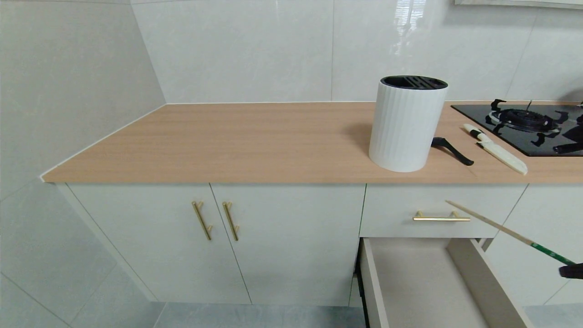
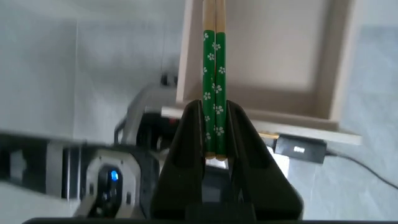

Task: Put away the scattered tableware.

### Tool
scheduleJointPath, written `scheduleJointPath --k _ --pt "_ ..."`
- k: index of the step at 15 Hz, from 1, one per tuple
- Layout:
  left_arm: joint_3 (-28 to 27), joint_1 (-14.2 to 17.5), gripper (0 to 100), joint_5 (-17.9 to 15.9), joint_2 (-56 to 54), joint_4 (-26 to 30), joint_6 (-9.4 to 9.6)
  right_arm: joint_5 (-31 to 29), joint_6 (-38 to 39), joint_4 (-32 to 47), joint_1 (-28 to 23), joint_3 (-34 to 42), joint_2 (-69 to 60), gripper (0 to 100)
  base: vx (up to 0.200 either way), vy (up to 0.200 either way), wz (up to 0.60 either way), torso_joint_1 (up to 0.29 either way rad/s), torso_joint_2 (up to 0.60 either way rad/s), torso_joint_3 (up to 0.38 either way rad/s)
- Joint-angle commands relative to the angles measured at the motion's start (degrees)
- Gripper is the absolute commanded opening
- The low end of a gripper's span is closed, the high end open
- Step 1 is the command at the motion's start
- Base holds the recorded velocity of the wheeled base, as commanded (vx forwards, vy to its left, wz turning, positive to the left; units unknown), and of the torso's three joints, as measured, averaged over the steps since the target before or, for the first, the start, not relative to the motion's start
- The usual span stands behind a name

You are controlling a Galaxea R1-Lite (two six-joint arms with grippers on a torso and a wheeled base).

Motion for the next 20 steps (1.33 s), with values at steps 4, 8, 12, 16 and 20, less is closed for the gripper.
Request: scheduleJointPath --k 4,8,12,16,20 --pt "0.01 0.02 100 0.04 0.00 -0.01 -0.02 -0.63 1.44 -11.03 1.40 8.73 7.02 0 0.000 0.000 0.00 0.000 0.00 0.000" --pt "0.01 0.02 100 0.04 0.09 -0.01 -0.02 -1.07 1.44 -12.00 2.37 10.22 8.34 0 0.000 0.000 0.00 -0.037 0.10 0.056" --pt "0.01 0.02 100 0.04 0.09 -0.01 -0.02 -1.50 1.35 -15.42 2.54 11.98 9.40 0 0.000 0.000 0.00 -0.173 0.42 0.246" --pt "0.01 0.02 100 0.04 0.09 -0.01 -0.02 -3.26 1.44 -19.55 2.63 14.18 11.86 0 0.000 0.000 0.00 -0.179 0.47 0.277" --pt "0.01 0.02 100 0.04 0.00 -0.01 -0.02 -3.26 1.35 -19.73 2.63 14.44 13.53 0 0.000 0.000 0.00 -0.157 0.45 0.293"
